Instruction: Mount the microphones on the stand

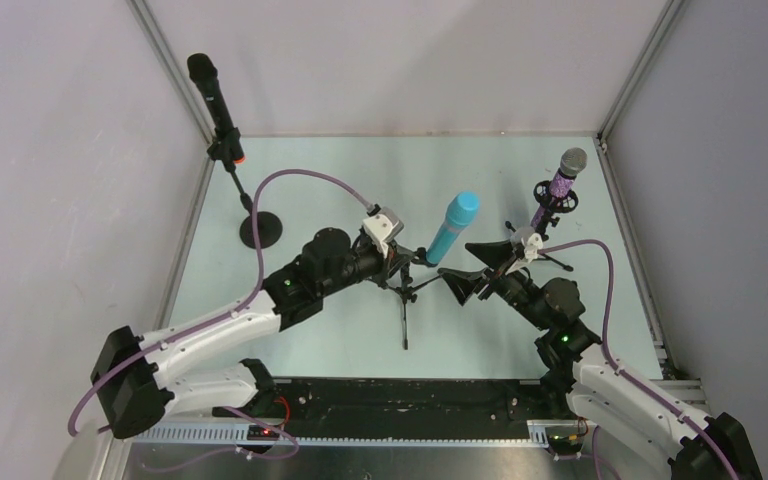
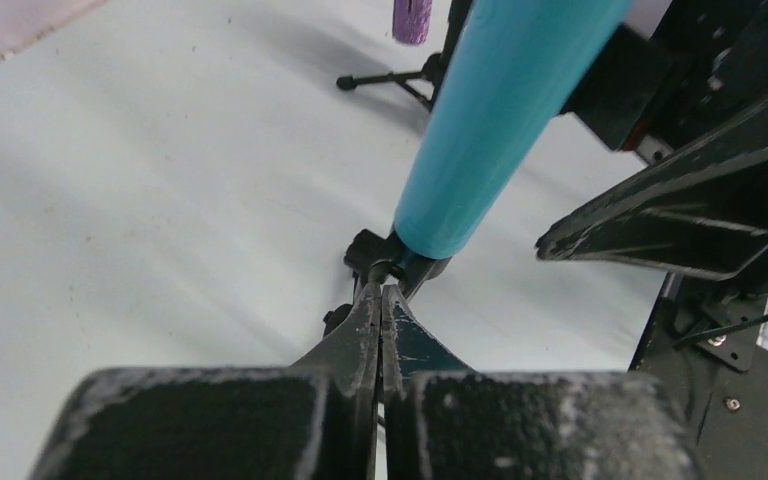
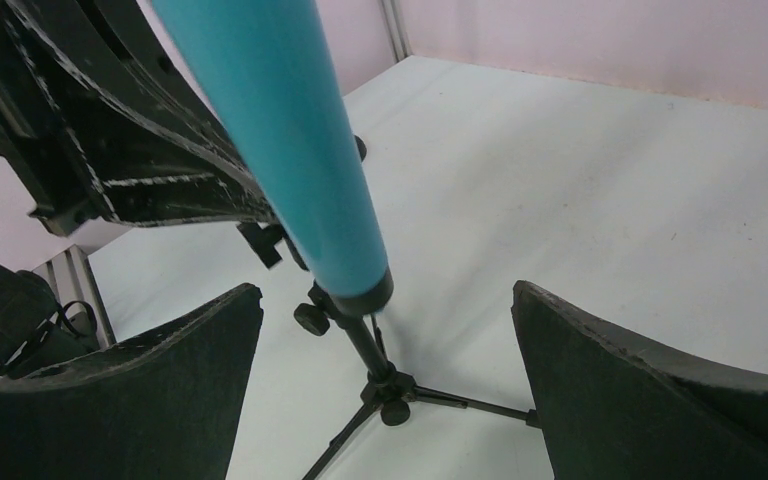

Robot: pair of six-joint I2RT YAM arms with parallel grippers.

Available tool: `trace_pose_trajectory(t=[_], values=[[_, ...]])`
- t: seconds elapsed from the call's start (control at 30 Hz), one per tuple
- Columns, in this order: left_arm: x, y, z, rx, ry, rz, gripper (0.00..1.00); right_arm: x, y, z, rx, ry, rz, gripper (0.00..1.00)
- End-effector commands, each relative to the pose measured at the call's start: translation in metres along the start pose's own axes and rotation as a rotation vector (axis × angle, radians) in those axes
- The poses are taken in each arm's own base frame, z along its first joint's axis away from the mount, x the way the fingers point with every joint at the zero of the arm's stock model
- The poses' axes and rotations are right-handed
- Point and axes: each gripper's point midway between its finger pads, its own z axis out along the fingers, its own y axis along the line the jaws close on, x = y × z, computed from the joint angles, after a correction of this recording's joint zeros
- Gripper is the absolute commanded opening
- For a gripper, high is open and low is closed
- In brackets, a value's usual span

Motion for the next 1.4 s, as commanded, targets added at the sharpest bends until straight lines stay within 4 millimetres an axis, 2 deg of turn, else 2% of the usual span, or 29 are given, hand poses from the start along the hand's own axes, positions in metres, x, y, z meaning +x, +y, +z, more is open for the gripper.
trace_pose_trajectory(t=[0.0, 0.67, 0.97, 1.37], values=[[0.013, 0.006, 0.002, -0.035, 0.015, 0.000, 0.00, -0.006, 0.002, 0.000, -0.004, -0.029, 0.002, 0.99], [0.102, 0.030, 0.008, -0.154, 0.165, -0.029, 0.00, -0.001, -0.001, -0.009, 0.014, -0.018, 0.003, 0.99], [0.106, 0.035, 0.014, -0.196, 0.177, -0.081, 0.00, 0.012, -0.004, -0.016, 0.035, 0.008, 0.023, 0.99], [0.118, 0.046, 0.013, -0.319, 0.182, -0.192, 0.00, 0.012, -0.007, -0.022, 0.052, 0.001, 0.024, 0.99]])
